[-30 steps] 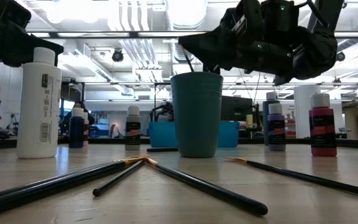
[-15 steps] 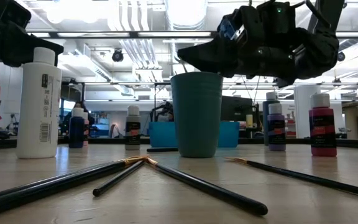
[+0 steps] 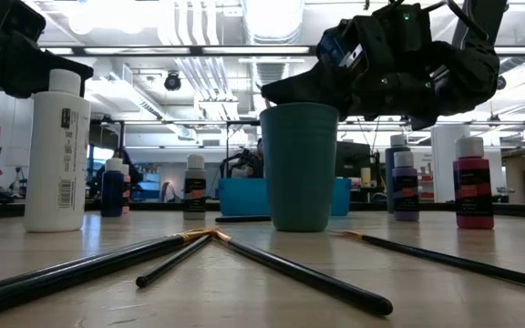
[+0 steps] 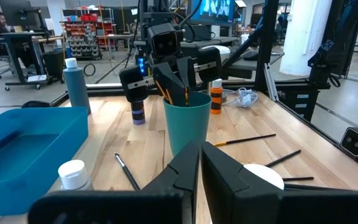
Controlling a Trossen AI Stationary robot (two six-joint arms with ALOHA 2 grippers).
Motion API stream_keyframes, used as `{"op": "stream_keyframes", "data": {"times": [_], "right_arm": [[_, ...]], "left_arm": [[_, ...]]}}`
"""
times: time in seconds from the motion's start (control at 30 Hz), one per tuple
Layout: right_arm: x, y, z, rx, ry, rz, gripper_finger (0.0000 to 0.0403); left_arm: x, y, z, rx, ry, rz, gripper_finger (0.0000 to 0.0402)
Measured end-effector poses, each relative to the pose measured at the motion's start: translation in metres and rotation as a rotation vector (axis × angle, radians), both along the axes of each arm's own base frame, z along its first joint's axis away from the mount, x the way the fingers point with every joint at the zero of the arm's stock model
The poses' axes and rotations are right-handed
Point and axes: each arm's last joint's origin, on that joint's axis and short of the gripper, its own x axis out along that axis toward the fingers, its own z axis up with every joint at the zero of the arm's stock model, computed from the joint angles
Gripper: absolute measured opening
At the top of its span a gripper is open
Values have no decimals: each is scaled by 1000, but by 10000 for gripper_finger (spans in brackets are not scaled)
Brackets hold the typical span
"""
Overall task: Pick & Place Paint Supplies
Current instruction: Put the yellow paint brush into the green cup, then put the blue paint bottle into the blue bin
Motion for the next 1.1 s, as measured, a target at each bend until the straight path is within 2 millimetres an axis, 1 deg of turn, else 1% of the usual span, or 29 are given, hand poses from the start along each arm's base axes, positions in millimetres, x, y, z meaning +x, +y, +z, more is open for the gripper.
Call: {"op": "stream_keyframes", "data": {"times": [0.5, 0.6, 0.7, 1.0, 1.1], "right_arm": [[0, 0, 0, 23, 6, -1, 8], [0, 0, 0, 25, 6, 0, 14], [0, 0, 1, 44, 10, 0, 32], [0, 0, 3, 71, 11, 11, 103], [-2, 1, 12, 72, -17, 35, 120]], "left_arm": [[0, 0, 0, 0, 0, 0, 26], [0, 0, 0, 0, 0, 0, 26], [0, 0, 0, 0, 0, 0, 26], [0, 0, 0, 0, 0, 0, 26], [0, 0, 0, 0, 0, 0, 26]]}}
